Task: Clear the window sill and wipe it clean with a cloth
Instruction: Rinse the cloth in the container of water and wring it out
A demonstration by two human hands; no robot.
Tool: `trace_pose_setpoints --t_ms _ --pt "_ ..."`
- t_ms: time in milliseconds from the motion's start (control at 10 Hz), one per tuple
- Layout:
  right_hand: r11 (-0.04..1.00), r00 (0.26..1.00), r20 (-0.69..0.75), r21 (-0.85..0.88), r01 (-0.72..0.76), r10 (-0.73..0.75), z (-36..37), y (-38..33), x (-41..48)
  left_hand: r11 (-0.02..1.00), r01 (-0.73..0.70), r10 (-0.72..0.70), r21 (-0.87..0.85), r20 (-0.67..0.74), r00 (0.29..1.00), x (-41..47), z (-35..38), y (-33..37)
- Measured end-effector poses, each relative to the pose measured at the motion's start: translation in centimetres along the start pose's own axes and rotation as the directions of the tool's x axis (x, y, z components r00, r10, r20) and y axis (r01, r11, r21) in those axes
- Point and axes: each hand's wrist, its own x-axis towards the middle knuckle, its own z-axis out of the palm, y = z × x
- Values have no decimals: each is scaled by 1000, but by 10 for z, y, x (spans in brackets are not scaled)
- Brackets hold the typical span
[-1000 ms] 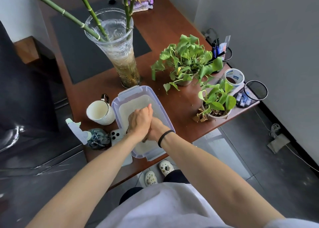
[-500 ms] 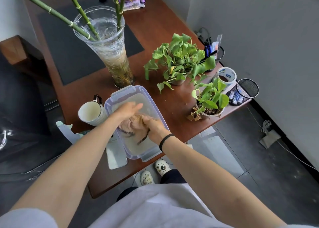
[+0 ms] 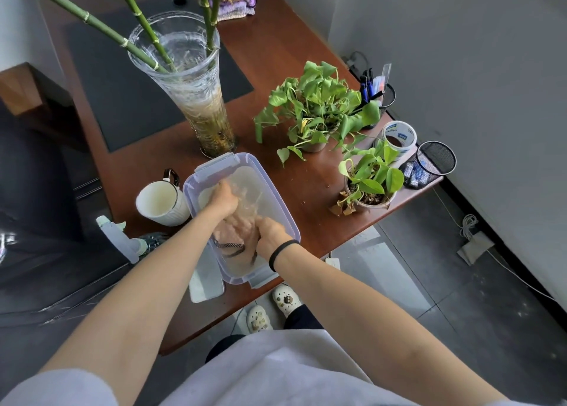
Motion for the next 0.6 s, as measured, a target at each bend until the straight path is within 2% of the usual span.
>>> trace_pose_setpoints --t_ms 100,200,300,400,500,600 --pt "999 991 -130 39 -19 24 5 -5 -2 909 175 -123 -377 159 980 -19 -5 9" --pt "996 988 -154 89 -18 31 9 -8 -11 867 114 -52 -484 139 989 -43 -3 11" --pt "964 971 -121 -195 180 -206 12 -7 -3 940 -127 128 -316 -19 992 -61 10 15" --pt "738 891 -112 -611 288 -441 11 9 35 942 -306 329 136 -198 923 -73 24 25" --pt "882 979 -37 -442 165 -201 28 16 6 928 -289 349 236 -274 896 -69 30 25" --pt "973 920 333 -30 230 -207 14 5 8 932 -287 346 222 -302 888 -60 33 20"
